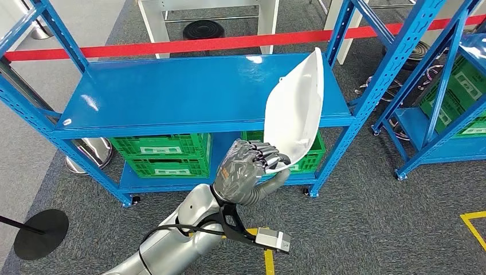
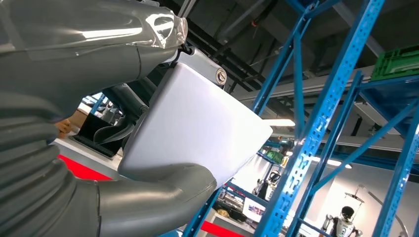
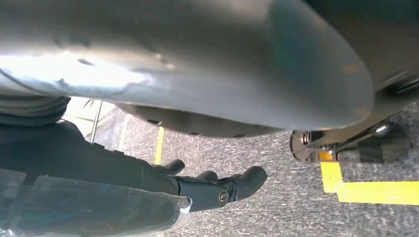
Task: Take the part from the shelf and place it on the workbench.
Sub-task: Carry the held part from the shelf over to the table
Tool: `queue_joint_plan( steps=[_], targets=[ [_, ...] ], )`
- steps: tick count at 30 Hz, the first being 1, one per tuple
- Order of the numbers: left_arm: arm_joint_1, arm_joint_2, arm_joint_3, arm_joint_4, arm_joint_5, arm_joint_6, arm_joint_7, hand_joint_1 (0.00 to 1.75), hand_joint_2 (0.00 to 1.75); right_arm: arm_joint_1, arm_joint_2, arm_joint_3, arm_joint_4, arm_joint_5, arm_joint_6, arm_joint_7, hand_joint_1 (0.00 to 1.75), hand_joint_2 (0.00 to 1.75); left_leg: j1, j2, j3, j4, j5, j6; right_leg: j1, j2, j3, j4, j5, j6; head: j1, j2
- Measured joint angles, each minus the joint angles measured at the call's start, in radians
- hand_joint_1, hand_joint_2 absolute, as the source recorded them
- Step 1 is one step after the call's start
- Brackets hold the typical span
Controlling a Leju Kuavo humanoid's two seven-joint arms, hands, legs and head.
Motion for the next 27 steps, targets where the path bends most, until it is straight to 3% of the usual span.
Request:
queue_joint_plan(
  steps=[2,4,5,7,9,10,11,12,14,15,17,19,20,22,24,25,26,27],
  targets=[
    [0.001,0.0,-0.002,-0.001,-0.001,0.001,0.0,1.75,1.75,0.0,0.0,-0.001,0.0,-0.001,0.001,0.0,0.0,0.0,-0.002,0.0,-0.011,0.008,0.011,-0.011,0.004,0.003,0.025,-0.053,-0.011,-0.011,-0.002,0.0],
    [0.002,0.0,-0.006,-0.002,-0.001,0.001,0.001,1.75,1.75,0.001,0.001,-0.002,0.0,-0.001,0.002,-0.001,0.0,0.0,0.0,-0.001,-0.018,0.01,0.018,-0.02,0.004,0.003,0.014,-0.054,-0.003,-0.03,-0.003,0.0],
    [0.002,0.001,-0.009,-0.003,-0.002,0.001,0.001,1.75,1.75,0.0,0.001,-0.002,0.0,-0.001,0.002,-0.001,0.0,0.0,0.001,-0.004,-0.024,0.02,0.004,-0.026,0.003,0.002,0.008,-0.055,0.005,-0.041,-0.004,0.0],
    [0.003,0.004,-0.013,-0.007,-0.002,0.001,0.001,1.75,1.75,-0.001,0.002,-0.004,0.0,-0.001,0.003,-0.002,0.0,0.0,0.005,-0.01,-0.053,0.097,-0.071,-0.038,-0.001,-0.001,-0.01,-0.056,0.022,-0.06,-0.008,0.0],
    [0.005,0.007,-0.017,-0.008,-0.002,0.001,0.001,1.75,1.75,0.0,0.002,-0.006,0.0,-0.001,0.003,-0.003,0.0,0.0,0.007,-0.013,-0.092,0.228,-0.156,-0.045,0.0,-0.002,-0.033,-0.056,0.04,-0.066,-0.011,0.0],
    [0.007,0.009,-0.018,-0.008,-0.002,0.001,0.001,1.75,1.75,0.0,0.002,-0.007,0.0,-0.001,0.003,-0.003,0.0,0.0,0.008,-0.013,-0.1,0.276,-0.172,-0.046,0.0,-0.003,-0.045,-0.055,0.049,-0.066,-0.011,0.0],
    [0.008,0.011,-0.02,-0.008,-0.002,0.001,0.001,1.75,1.75,0.0,0.002,-0.007,0.0,-0.001,0.003,-0.003,0.0,0.0,0.009,-0.013,-0.094,0.294,-0.168,-0.045,0.0,-0.003,-0.057,-0.055,0.058,-0.064,-0.011,0.0],
    [0.009,0.012,-0.022,-0.009,-0.003,0.001,0.002,1.75,1.75,0.0,0.002,-0.008,0.0,0.0,0.003,-0.003,0.0,0.0,0.009,-0.013,-0.067,0.273,-0.147,-0.043,0.0,-0.003,-0.068,-0.055,0.067,-0.063,-0.011,0.0],
    [0.008,0.013,-0.026,-0.013,-0.011,0.001,0.007,1.75,1.75,0.0,0.002,-0.008,0.0,0.003,0.003,-0.003,0.0,0.0,0.007,-0.015,0.031,0.144,-0.102,-0.033,0.001,-0.002,-0.086,-0.055,0.083,-0.057,-0.011,0.0],
    [0.008,0.012,-0.027,-0.017,-0.016,0.001,0.011,1.75,1.75,-0.001,0.003,-0.008,0.0,0.006,0.003,-0.003,0.0,0.0,0.005,-0.017,0.08,0.07,-0.095,-0.029,0.002,-0.002,-0.091,-0.055,0.09,-0.053,-0.011,0.0],
    [0.008,0.01,-0.029,-0.022,-0.027,0.001,0.021,1.75,1.75,-0.001,0.004,-0.008,0.0,0.015,0.002,-0.004,0.0,0.0,-0.001,-0.022,0.131,-0.014,-0.101,-0.021,0.002,-0.003,-0.098,-0.058,0.106,-0.04,-0.011,0.0],
    [0.015,0.011,-0.032,-0.025,-0.036,0.001,0.033,1.75,1.75,-0.001,0.004,-0.008,0.0,0.024,0.0,-0.004,0.0,0.0,-0.002,-0.02,0.127,-0.029,-0.091,-0.011,0.0,-0.003,-0.102,-0.066,0.121,-0.025,-0.011,0.0],
    [0.021,0.011,-0.034,-0.026,-0.041,0.0,0.04,1.75,1.75,-0.001,0.003,-0.008,0.0,0.029,0.0,-0.004,0.0,0.0,0.0,-0.018,0.122,-0.033,-0.082,-0.003,-0.001,-0.003,-0.106,-0.062,0.114,-0.02,-0.01,0.0],
    [0.033,0.012,-0.039,-0.029,-0.049,0.0,0.052,1.75,1.75,-0.001,0.002,-0.008,0.0,0.033,0.0,-0.007,0.0,0.0,0.003,-0.012,0.106,-0.039,-0.06,0.012,0.0,-0.003,-0.13,-0.003,0.05,-0.012,-0.005,0.0],
    [0.048,0.014,-0.042,-0.031,-0.055,0.001,0.058,1.75,1.75,-0.002,0.001,-0.008,0.0,0.029,-0.003,-0.015,0.0,0.0,-0.001,-0.008,0.083,-0.037,-0.043,0.02,0.001,-0.003,-0.165,0.126,-0.041,-0.008,-0.001,0.0],
    [0.056,0.015,-0.044,-0.032,-0.057,0.001,0.06,1.75,1.75,-0.002,0.0,-0.008,0.0,0.025,-0.007,-0.021,0.0,0.0,-0.003,-0.006,0.071,-0.036,-0.034,0.021,0.001,-0.003,-0.174,0.184,-0.063,-0.006,-0.001,0.0],
    [0.063,0.016,-0.045,-0.033,-0.059,0.0,0.061,1.75,1.75,-0.001,-0.001,-0.01,0.0,0.02,-0.013,-0.028,0.0,0.0,-0.005,-0.005,0.059,-0.034,-0.026,0.021,0.001,-0.003,-0.17,0.214,-0.064,-0.007,-0.001,0.0],
    [0.068,0.016,-0.046,-0.036,-0.06,0.0,0.061,1.75,1.75,-0.001,-0.001,-0.012,0.0,0.015,-0.018,-0.036,0.0,0.0,-0.006,-0.005,0.047,-0.03,-0.018,0.021,0.001,-0.003,-0.149,0.207,-0.046,-0.009,-0.001,0.0]
  ],
)
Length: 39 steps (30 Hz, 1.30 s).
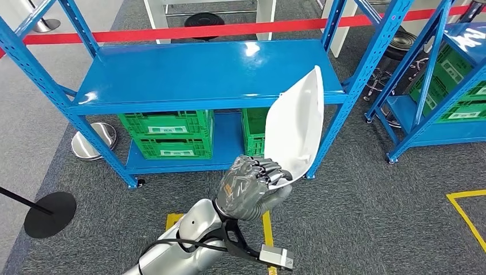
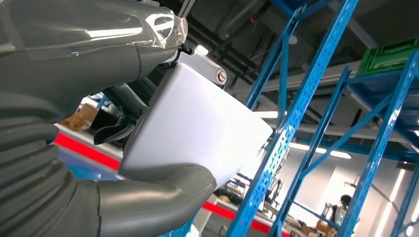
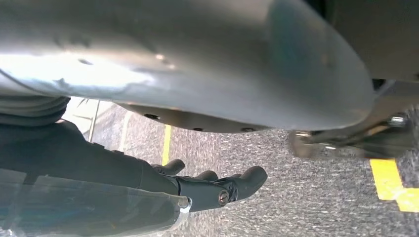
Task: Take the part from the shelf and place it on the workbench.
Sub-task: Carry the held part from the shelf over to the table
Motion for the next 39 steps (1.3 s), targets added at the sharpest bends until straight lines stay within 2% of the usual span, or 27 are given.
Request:
queue_joint_plan(
  steps=[2,4,5,7,9,10,12,13,14,15,16,18,20,21,23,24,25,26,28,29,30,31,32,33,35,37,39],
  targets=[
    [0.004,0.0,-0.004,-0.007,-0.001,-0.003,0.0,1.75,1.75,-0.001,-0.001,-0.005,0.0,-0.011,-0.011,-0.018,0.0,0.0,-0.001,-0.001,-0.021,0.009,0.011,-0.003,0.001,0.0,0.089,-0.115,0.044,-0.008,0.0,0.0],
    [0.004,-0.001,-0.008,-0.013,-0.001,-0.008,0.0,1.75,1.75,-0.002,-0.002,-0.011,0.0,-0.02,-0.023,-0.039,0.0,0.0,-0.003,-0.001,-0.037,0.018,0.021,-0.01,0.005,0.0,0.172,-0.246,0.049,-0.016,-0.001,0.0],
    [0.004,-0.002,-0.01,-0.015,-0.002,-0.011,0.0,1.75,1.75,-0.002,-0.003,-0.013,0.0,-0.022,-0.028,-0.05,0.0,0.0,-0.003,-0.001,-0.042,0.02,0.028,-0.016,0.007,0.001,0.191,-0.28,0.041,-0.019,-0.001,0.0],
    [0.005,-0.002,-0.015,-0.016,-0.002,-0.013,0.0,1.75,1.75,-0.002,-0.004,-0.019,0.0,-0.023,-0.034,-0.063,0.0,0.0,-0.002,0.0,-0.048,0.019,0.043,-0.027,0.011,0.001,0.19,-0.293,0.045,-0.028,-0.001,0.0],
    [0.005,-0.002,-0.019,-0.017,-0.003,-0.014,0.001,1.75,1.75,-0.002,-0.003,-0.024,0.0,-0.024,-0.035,-0.069,0.0,0.0,0.0,-0.007,-0.061,0.038,0.021,-0.039,0.007,-0.002,0.177,-0.297,0.061,-0.041,-0.001,0.0],
    [0.004,-0.001,-0.021,-0.018,-0.003,-0.014,0.001,1.75,1.75,-0.002,-0.003,-0.027,0.001,-0.024,-0.035,-0.07,0.0,0.0,0.002,-0.01,-0.074,0.072,-0.014,-0.046,0.004,-0.004,0.168,-0.299,0.072,-0.046,-0.003,0.0],
    [0.005,0.001,-0.024,-0.019,-0.003,-0.014,0.002,1.75,1.75,-0.004,-0.002,-0.029,0.001,-0.025,-0.036,-0.072,0.0,0.0,0.008,-0.012,-0.112,0.194,-0.11,-0.057,0.002,-0.006,0.144,-0.296,0.092,-0.05,-0.008,0.0],
    [0.005,0.001,-0.025,-0.019,-0.003,-0.014,0.002,1.75,1.75,-0.003,-0.002,-0.03,0.001,-0.025,-0.036,-0.073,0.0,0.0,0.011,-0.012,-0.127,0.257,-0.141,-0.06,0.002,-0.007,0.13,-0.294,0.102,-0.05,-0.009,0.0],
    [0.005,0.002,-0.026,-0.019,-0.003,-0.014,0.002,1.75,1.75,-0.003,-0.003,-0.03,0.001,-0.025,-0.036,-0.073,0.0,0.0,0.013,-0.012,-0.13,0.296,-0.148,-0.061,0.002,-0.008,0.116,-0.292,0.111,-0.049,-0.008,0.0],
    [0.006,0.003,-0.027,-0.019,-0.003,-0.014,0.002,1.75,1.75,-0.003,-0.003,-0.03,0.001,-0.025,-0.036,-0.073,0.0,0.0,0.015,-0.012,-0.117,0.302,-0.133,-0.062,0.002,-0.009,0.101,-0.29,0.121,-0.048,-0.009,0.0],
    [0.006,0.003,-0.027,-0.019,-0.004,-0.014,0.002,1.75,1.75,-0.003,-0.004,-0.03,0.001,-0.024,-0.037,-0.073,0.0,0.0,0.016,-0.011,-0.085,0.272,-0.107,-0.061,0.002,-0.009,0.088,-0.288,0.13,-0.045,-0.009,0.0],
    [0.006,0.001,-0.027,-0.022,-0.008,-0.014,0.005,1.75,1.75,-0.003,-0.004,-0.03,0.001,-0.02,-0.042,-0.074,0.0,0.0,0.016,-0.013,0.019,0.138,-0.07,-0.059,0.002,-0.008,0.069,-0.285,0.147,-0.037,-0.009,0.0],
    [0.005,-0.002,-0.028,-0.028,-0.014,-0.014,0.009,1.75,1.75,-0.004,-0.004,-0.03,0.001,-0.014,-0.05,-0.08,0.0,0.0,0.012,-0.017,0.094,0.025,-0.079,-0.052,0.003,-0.007,0.06,-0.285,0.164,-0.025,-0.009,0.0],
    [0.005,-0.003,-0.028,-0.03,-0.015,-0.014,0.01,1.75,1.75,-0.004,-0.004,-0.03,0.001,-0.013,-0.053,-0.084,0.0,0.0,0.009,-0.02,0.105,0.002,-0.086,-0.047,0.003,-0.008,0.057,-0.287,0.174,-0.019,-0.009,0.0],
    [0.005,-0.003,-0.029,-0.03,-0.019,-0.016,0.014,1.75,1.75,-0.004,-0.004,-0.03,0.001,-0.012,-0.056,-0.093,0.0,0.0,0.007,-0.018,0.09,-0.003,-0.075,-0.029,0.0,-0.008,0.049,-0.288,0.183,-0.006,-0.009,0.0],
    [0.005,-0.004,-0.029,-0.03,-0.02,-0.016,0.015,1.75,1.75,-0.004,-0.004,-0.03,0.001,-0.011,-0.058,-0.097,0.0,0.0,0.008,-0.016,0.08,-0.003,-0.066,-0.017,-0.002,-0.008,0.041,-0.276,0.165,-0.001,-0.007,0.0],
    [0.005,-0.006,-0.029,-0.03,-0.021,-0.016,0.016,1.75,1.75,-0.003,-0.004,-0.03,0.001,-0.009,-0.06,-0.101,0.0,0.0,0.008,-0.013,0.069,-0.005,-0.055,-0.007,-0.003,-0.007,0.028,-0.246,0.129,0.002,-0.005,0.0],
    [0.005,-0.007,-0.029,-0.03,-0.022,-0.016,0.017,1.75,1.75,-0.003,-0.005,-0.03,0.001,-0.007,-0.063,-0.106,0.0,0.0,0.008,-0.01,0.058,-0.004,-0.043,0.001,-0.003,-0.007,0.012,-0.193,0.076,0.004,-0.003,0.0],
    [0.006,-0.008,-0.029,-0.03,-0.025,-0.013,0.018,1.75,1.75,-0.003,-0.007,-0.03,0.001,-0.003,-0.068,-0.115,0.0,0.0,0.002,-0.008,0.029,-0.003,-0.019,0.008,-0.003,-0.006,-0.016,-0.061,-0.012,0.006,0.0,0.0],
    [0.007,-0.008,-0.03,-0.03,-0.027,-0.012,0.019,1.75,1.75,-0.003,-0.008,-0.03,0.001,-0.002,-0.07,-0.121,0.0,0.0,-0.001,-0.007,0.012,-0.002,-0.006,0.009,-0.003,-0.006,-0.019,-0.01,-0.023,0.005,0.0,0.0],
    [0.008,-0.008,-0.03,-0.03,-0.027,-0.011,0.02,1.75,1.75,-0.003,-0.01,-0.03,0.001,0.0,-0.071,-0.126,0.0,0.0,-0.003,-0.006,-0.004,0.001,0.005,0.009,-0.002,-0.006,-0.008,0.01,-0.01,0.003,-0.001,0.0],
    [0.008,-0.008,-0.03,-0.03,-0.028,-0.011,0.02,1.75,1.75,-0.003,-0.012,-0.03,0.001,0.001,-0.071,-0.131,0.0,0.0,-0.005,-0.005,-0.02,0.004,0.016,0.009,0.0,-0.006,0.021,-0.005,0.018,-0.001,-0.001,0.0],
    [0.009,-0.008,-0.03,-0.031,-0.029,-0.01,0.02,1.75,1.75,-0.003,-0.014,-0.03,0.001,0.002,-0.072,-0.134,0.0,0.0,-0.005,-0.006,-0.036,0.008,0.026,0.007,0.002,-0.006,0.067,-0.055,0.045,-0.007,-0.001,0.0],
    [0.009,-0.009,-0.03,-0.031,-0.029,-0.01,0.02,1.75,1.75,-0.005,-0.016,-0.03,0.001,0.002,-0.072,-0.137,0.0,0.0,-0.006,-0.006,-0.049,0.013,0.034,0.004,0.005,-0.005,0.123,-0.129,0.053,-0.012,0.0,0.0],
    [0.01,-0.01,-0.03,-0.032,-0.03,-0.008,0.022,1.75,1.75,-0.008,-0.019,-0.03,0.001,0.003,-0.072,-0.14,0.0,0.0,-0.008,-0.006,-0.065,0.018,0.052,-0.005,0.01,-0.004,0.212,-0.266,0.032,-0.019,-0.002,0.0],
    [0.011,-0.01,-0.03,-0.033,-0.03,-0.003,0.024,1.75,1.75,-0.009,-0.02,-0.03,0.001,0.004,-0.072,-0.141,0.0,0.0,-0.006,-0.005,-0.07,0.018,0.07,-0.015,0.015,-0.003,0.231,-0.312,0.019,-0.026,-0.002,0.0],
    [0.015,-0.009,-0.03,-0.033,-0.031,0.001,0.025,1.75,1.75,-0.008,-0.021,-0.03,0.002,0.006,-0.072,-0.141,0.0,0.0,-0.003,-0.008,-0.078,0.026,0.06,-0.028,0.013,-0.006,0.213,-0.312,0.037,-0.039,-0.001,0.0]
  ],
)
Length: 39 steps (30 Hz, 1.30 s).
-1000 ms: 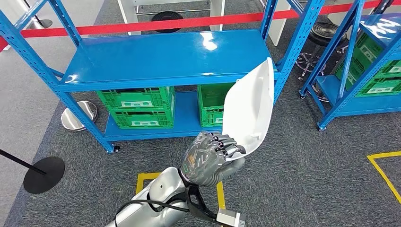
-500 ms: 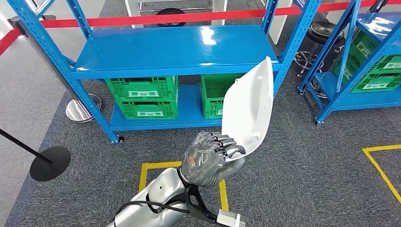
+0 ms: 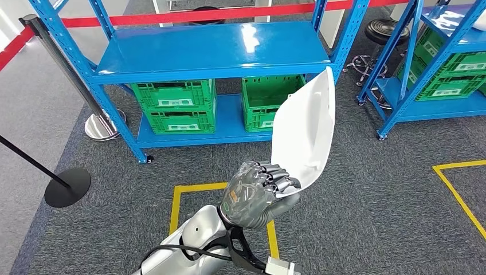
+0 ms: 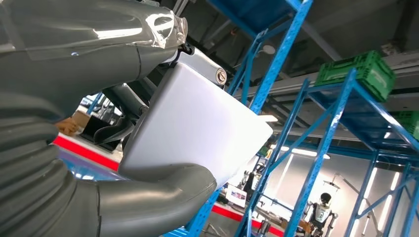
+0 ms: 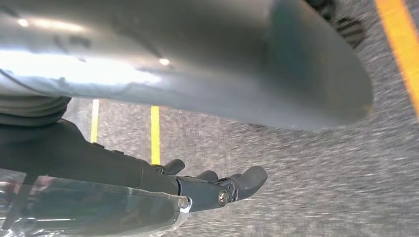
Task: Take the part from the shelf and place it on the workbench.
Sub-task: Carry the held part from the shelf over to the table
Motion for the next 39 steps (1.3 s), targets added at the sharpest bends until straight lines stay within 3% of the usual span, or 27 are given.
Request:
queue_joint_plan(
  steps=[2,4,5,6,7,9,11,12,13,15,16,19,20,21,22,23,25,27,29,31,33,35,36,37,38,39],
  targets=[
    [0.003,0.003,0.0,0.0,0.0,0.003,0.001,1.75,1.75,0.0,0.0,0.0,0.001,0.003,0.001,0.001,0.0,0.0,0.004,-0.004,-0.022,0.067,-0.084,-0.014,-0.005,-0.004,-0.026,-0.002,0.025,-0.01,-0.002,0.0],
    [0.006,0.005,0.001,0.0,0.0,0.003,0.002,1.75,1.75,-0.001,0.0,0.0,0.001,0.006,0.003,0.003,0.0,0.0,0.009,-0.004,-0.049,0.194,-0.182,-0.024,-0.005,-0.005,-0.056,-0.001,0.051,-0.013,-0.006,0.0],
    [0.008,0.007,0.001,0.0,0.0,0.003,0.002,1.75,1.75,-0.001,0.0,0.0,0.001,0.007,0.003,0.003,0.0,0.0,0.012,-0.004,-0.056,0.251,-0.199,-0.027,-0.005,-0.005,-0.072,0.001,0.064,-0.012,-0.007,0.0],
    [0.01,0.008,0.001,0.0,0.0,0.003,0.002,1.75,1.75,0.0,0.0,0.0,0.001,0.008,0.004,0.003,0.0,0.0,0.013,-0.004,-0.051,0.284,-0.19,-0.027,-0.005,-0.006,-0.089,0.002,0.077,-0.01,-0.007,0.0],
    [0.012,0.009,0.001,0.0,0.0,0.003,0.002,1.75,1.75,0.0,0.0,0.0,0.001,0.009,0.004,0.003,0.0,0.0,0.015,-0.004,-0.029,0.284,-0.163,-0.027,-0.005,-0.007,-0.106,0.004,0.09,-0.008,-0.007,0.0],
    [0.012,0.008,0.001,0.0,0.0,0.003,0.003,1.75,1.75,-0.001,0.0,0.0,0.001,0.01,0.004,0.003,0.0,0.0,0.016,-0.004,0.066,0.181,-0.12,-0.022,-0.005,-0.007,-0.133,0.008,0.111,-0.003,-0.008,0.0],
    [0.011,0.003,0.001,-0.002,0.0,0.003,0.003,1.75,1.75,-0.001,0.0,0.0,0.001,0.011,0.005,0.003,0.0,0.0,0.013,-0.005,0.179,0.026,-0.137,-0.015,-0.002,-0.006,-0.147,0.011,0.13,0.006,-0.007,0.0],
    [0.011,0.001,0.001,-0.003,0.0,0.003,0.003,1.75,1.75,-0.002,0.0,0.0,0.001,0.011,0.006,0.003,0.0,0.0,0.01,-0.005,0.212,-0.025,-0.153,-0.012,-0.002,-0.007,-0.151,0.011,0.141,0.012,-0.007,0.0],
    [0.011,0.0,0.001,-0.003,-0.001,0.003,0.003,1.75,1.75,-0.003,0.001,0.0,0.001,0.012,0.007,0.002,0.0,0.0,0.007,-0.006,0.222,-0.05,-0.161,-0.008,-0.002,-0.007,-0.156,0.009,0.152,0.019,-0.006,0.0],
    [0.012,-0.001,0.001,-0.003,-0.001,0.003,0.003,1.75,1.75,-0.003,0.0,0.0,0.001,0.011,0.009,0.002,0.0,0.0,0.008,-0.003,0.202,-0.055,-0.149,0.009,-0.007,-0.007,-0.169,0.015,0.153,0.03,-0.007,0.0],
    [0.013,-0.001,0.001,-0.003,-0.002,0.003,0.003,1.75,1.75,-0.002,0.001,0.0,0.001,0.011,0.01,0.002,0.0,0.0,0.009,-0.001,0.188,-0.055,-0.136,0.02,-0.008,-0.006,-0.18,0.036,0.124,0.035,-0.005,0.0],
    [0.014,-0.002,0.001,-0.001,-0.002,0.002,0.003,1.75,1.75,0.001,0.001,0.0,0.001,0.009,0.012,0.002,0.0,0.0,0.006,0.004,0.144,-0.053,-0.096,0.036,-0.009,-0.003,-0.223,0.205,-0.026,0.045,0.002,0.0],
    [0.015,-0.002,0.001,0.001,-0.002,0.001,0.003,1.75,1.75,0.001,0.001,0.0,0.001,0.008,0.013,0.002,0.0,0.0,0.004,0.005,0.127,-0.05,-0.084,0.036,-0.009,-0.002,-0.232,0.267,-0.05,0.047,0.002,0.0],
    [0.015,-0.002,0.001,0.003,-0.002,0.001,0.003,1.75,1.75,0.001,0.001,0.0,0.001,0.008,0.013,0.002,0.0,0.0,0.003,0.007,0.109,-0.046,-0.072,0.035,-0.009,-0.002,-0.229,0.305,-0.048,0.048,0.002,0.0],
    [0.016,-0.002,0.001,0.005,-0.002,0.0,0.003,1.75,1.75,0.001,0.001,0.0,0.001,0.008,0.013,0.002,0.0,0.0,0.002,0.008,0.09,-0.039,-0.061,0.034,-0.009,-0.002,-0.211,0.31,-0.026,0.048,0.002,0.0],
    [0.016,-0.002,0.001,0.006,-0.002,0.0,0.003,1.75,1.75,0.001,0.0,0.0,0.001,0.008,0.013,0.002,0.0,0.0,0.003,0.008,0.071,-0.031,-0.051,0.032,-0.009,-0.002,-0.174,0.277,0.002,0.046,0.001,0.0],
    [0.017,-0.004,0.001,0.006,-0.002,0.0,0.003,1.75,1.75,0.0,0.0,0.0,0.001,0.009,0.013,0.0,0.0,0.0,0.002,0.007,0.038,-0.012,-0.037,0.024,-0.01,0.0,-0.068,0.137,0.015,0.044,0.001,0.0],
    [0.016,-0.007,0.001,0.006,-0.002,0.0,0.002,1.75,1.75,-0.001,0.0,0.0,0.001,0.008,0.013,-0.006,0.0,0.0,0.0,0.006,0.02,0.002,-0.026,0.013,-0.007,0.003,-0.005,0.033,-0.015,0.035,0.0,0.0],
    [0.016,-0.009,0.0,0.007,-0.002,0.0,-0.005,1.75,1.75,0.0,0.001,0.0,0.001,0.005,0.013,-0.011,0.0,0.0,0.001,0.008,0.012,0.003,-0.015,0.0,-0.004,0.003,-0.008,0.016,-0.019,0.016,-0.001,0.0],
    [0.016,-0.01,-0.002,0.01,-0.004,0.001,-0.014,1.75,1.75,0.001,0.002,-0.001,0.001,0.0,0.013,-0.015,0.0,0.0,0.005,0.005,-0.001,0.019,-0.037,-0.014,-0.005,0.002,-0.025,0.015,-0.001,-0.002,-0.002,0.0],
    [0.016,-0.01,-0.005,0.013,-0.007,0.003,-0.017,1.75,1.75,0.001,0.002,-0.001,0.001,-0.004,0.013,-0.018,0.0,0.0,0.009,0.001,-0.032,0.101,-0.121,-0.026,-0.007,0.003,-0.047,0.015,0.02,-0.013,-0.006,0.0],
    [0.017,-0.01,-0.007,0.016,-0.008,0.003,-0.017,1.75,1.75,0.003,0.003,-0.001,0.001,-0.005,0.013,-0.019,0.0,0.0,0.012,0.0,-0.069,0.229,-0.198,-0.033,-0.007,0.005,-0.07,0.016,0.04,-0.014,-0.008,0.0],
    [0.017,-0.01,-0.008,0.018,-0.008,0.003,-0.017,1.75,1.75,0.005,0.003,-0.001,0.001,-0.005,0.013,-0.019,0.0,0.0,0.013,0.0,-0.075,0.272,-0.207,-0.034,-0.007,0.005,-0.08,0.017,0.049,-0.013,-0.008,0.0],
    [0.018,-0.01,-0.008,0.02,-0.009,0.003,-0.018,1.75,1.75,0.006,0.003,-0.001,0.001,-0.005,0.013,-0.019,0.0,0.0,0.013,0.0,-0.064,0.28,-0.196,-0.034,-0.007,0.007,-0.09,0.018,0.056,-0.011,-0.008,0.0],
    [0.018,-0.01,-0.009,0.022,-0.009,0.003,-0.018,1.75,1.75,0.007,0.003,-0.001,0.001,-0.005,0.013,-0.019,0.0,0.0,0.013,-0.002,-0.032,0.247,-0.173,-0.031,-0.007,0.009,-0.098,0.018,0.063,-0.009,-0.008,0.0],
    [0.017,-0.011,-0.009,0.023,-0.009,0.003,-0.018,1.75,1.75,0.006,0.003,-0.002,0.001,-0.005,0.013,-0.019,0.0,0.0,0.012,-0.006,0.019,0.179,-0.149,-0.027,-0.007,0.011,-0.103,0.018,0.069,-0.006,-0.008,0.0]
  ],
)
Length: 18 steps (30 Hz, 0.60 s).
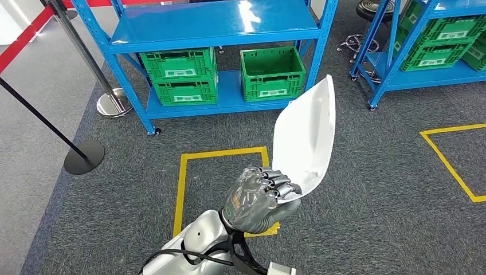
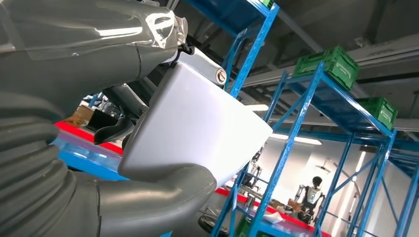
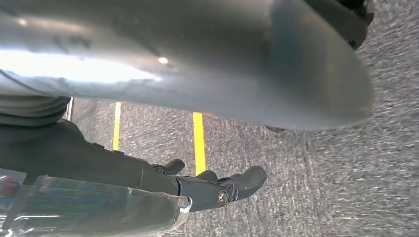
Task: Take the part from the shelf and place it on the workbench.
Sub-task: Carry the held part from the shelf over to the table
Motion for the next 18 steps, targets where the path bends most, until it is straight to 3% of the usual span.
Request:
queue_joint_plan(
  steps=[2,4,7,9,11,12,13,14,16,18],
  targets=[
    [-0.001,-0.003,0.0,0.0,0.0,0.0,0.0,1.75,1.75,-0.001,0.002,0.0,0.0,0.0,0.0,0.0,0.0,0.0,-0.003,-0.016,0.102,-0.148,0.021,0.013,0.002,0.005,-0.008,0.0,0.01,0.007,0.001,0.0],
    [-0.002,-0.006,0.0,0.0,0.0,0.0,0.0,1.75,1.75,-0.002,0.005,0.0,0.0,0.0,0.0,0.0,0.0,0.0,-0.008,-0.024,0.141,-0.211,0.019,0.022,0.001,0.011,-0.013,0.0,0.02,0.018,0.001,0.0],
    [-0.003,-0.009,0.0,0.0,-0.003,0.0,0.0,1.75,1.75,-0.001,0.006,-0.002,0.0,-0.002,0.0,-0.001,0.0,0.0,-0.006,-0.004,0.136,-0.222,0.033,0.041,-0.002,0.016,-0.026,0.014,0.016,0.036,0.003,0.0],
    [-0.003,-0.013,0.0,0.003,-0.007,0.001,0.0,1.75,1.75,-0.001,0.005,-0.005,0.0,-0.003,0.0,-0.001,0.0,0.0,-0.002,0.015,0.128,-0.226,0.044,0.053,-0.003,0.011,-0.065,0.101,-0.041,0.046,0.007,0.0],
    [-0.003,-0.014,0.0,0.009,-0.011,0.003,0.0,1.75,1.75,0.0,0.005,-0.008,0.0,-0.005,0.0,-0.002,0.0,0.0,-0.003,0.035,0.117,-0.224,0.05,0.057,-0.004,0.008,-0.122,0.237,-0.11,0.057,0.011,0.0],
    [-0.003,-0.014,0.0,0.013,-0.012,0.003,0.0,1.75,1.75,0.002,0.004,-0.008,0.0,-0.006,0.0,-0.003,0.0,0.0,-0.003,0.046,0.112,-0.222,0.052,0.056,-0.005,0.007,-0.136,0.28,-0.124,0.06,0.011,0.0],
    [-0.003,-0.014,0.0,0.016,-0.012,0.003,0.0,1.75,1.75,0.003,0.003,-0.008,0.0,-0.007,0.0,-0.003,0.0,0.0,-0.003,0.057,0.109,-0.22,0.053,0.055,-0.005,0.004,-0.131,0.286,-0.12,0.062,0.011,0.0],
    [-0.003,-0.015,0.0,0.019,-0.012,0.004,-0.001,1.75,1.75,0.005,0.002,-0.009,0.0,-0.008,0.0,-0.005,0.0,0.0,-0.002,0.068,0.106,-0.218,0.053,0.054,-0.007,-0.002,-0.105,0.25,-0.1,0.063,0.011,0.0],
    [-0.005,-0.016,0.0,0.023,-0.013,0.006,-0.003,1.75,1.75,0.005,0.002,-0.011,0.0,-0.01,0.0,-0.009,0.0,0.0,-0.002,0.088,0.104,-0.208,0.049,0.046,-0.008,-0.037,-0.02,0.109,-0.047,0.066,0.011,0.0],
    [-0.008,-0.019,-0.001,0.025,-0.013,0.009,-0.007,1.75,1.75,0.002,0.003,-0.013,0.0,-0.012,0.0,-0.012,0.0,0.0,-0.006,0.104,0.099,-0.195,0.042,0.035,-0.006,-0.061,0.023,0.022,-0.026,0.055,0.011,0.0]
  ],
)
